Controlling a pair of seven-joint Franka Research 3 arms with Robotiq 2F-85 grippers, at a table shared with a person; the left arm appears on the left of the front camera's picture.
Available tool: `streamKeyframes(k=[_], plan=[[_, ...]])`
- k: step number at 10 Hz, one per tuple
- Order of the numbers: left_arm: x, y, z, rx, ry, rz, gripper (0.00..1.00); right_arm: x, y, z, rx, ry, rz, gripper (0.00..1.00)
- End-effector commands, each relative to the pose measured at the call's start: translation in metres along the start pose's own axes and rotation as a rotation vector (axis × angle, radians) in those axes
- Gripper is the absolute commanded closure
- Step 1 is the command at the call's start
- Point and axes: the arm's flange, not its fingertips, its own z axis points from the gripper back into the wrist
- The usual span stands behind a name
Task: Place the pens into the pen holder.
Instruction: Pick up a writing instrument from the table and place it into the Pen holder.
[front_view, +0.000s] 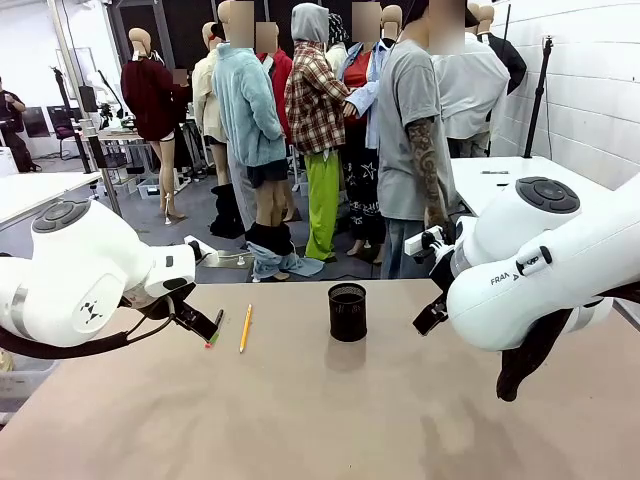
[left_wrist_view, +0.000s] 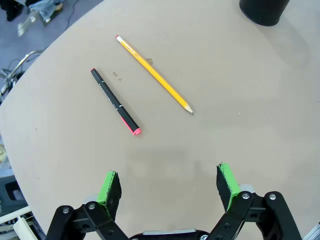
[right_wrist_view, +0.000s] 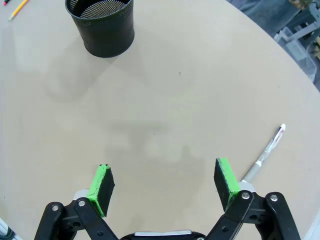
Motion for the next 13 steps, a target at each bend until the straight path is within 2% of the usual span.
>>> streamKeyframes(k=[1, 2, 3, 4, 6, 7, 9, 11, 13], plan=[[0.000, 0.000, 0.000, 0.001, -0.003, 0.001, 0.00, 0.000, 0.000, 0.000, 0.000, 0.000, 0.000, 0.00], [0.000, 0.000, 0.000, 0.000, 0.000, 0.000, 0.00, 0.000, 0.000, 0.000, 0.000, 0.000, 0.000, 0.00], [0.011, 0.004, 0.006, -0.027, -0.053, -0.051, 0.00, 0.009, -0.003, 0.016, 0.014, 0.001, -0.015, 0.00], [0.017, 0.013, 0.021, 0.010, -0.089, -0.077, 0.00, 0.016, -0.013, 0.038, -0.008, -0.051, -0.005, 0.00], [0.007, 0.047, 0.073, 0.097, -0.193, -0.087, 0.00, 0.008, -0.043, 0.093, -0.076, -0.157, -0.039, 0.00], [-0.008, 0.067, 0.104, 0.188, -0.202, -0.073, 0.00, -0.007, -0.063, 0.126, -0.155, -0.193, -0.089, 0.00], [-0.062, 0.114, 0.161, 0.450, -0.060, 0.109, 0.00, -0.064, -0.107, 0.187, -0.365, -0.207, -0.277, 0.00], [-0.113, 0.117, 0.192, 0.536, -0.004, 0.278, 0.00, -0.123, -0.121, 0.223, -0.464, -0.223, -0.431, 0.00], [-0.154, 0.120, 0.206, 0.583, 0.050, 0.475, 0.00, -0.174, -0.115, 0.236, -0.524, -0.223, -0.559, 0.00]])
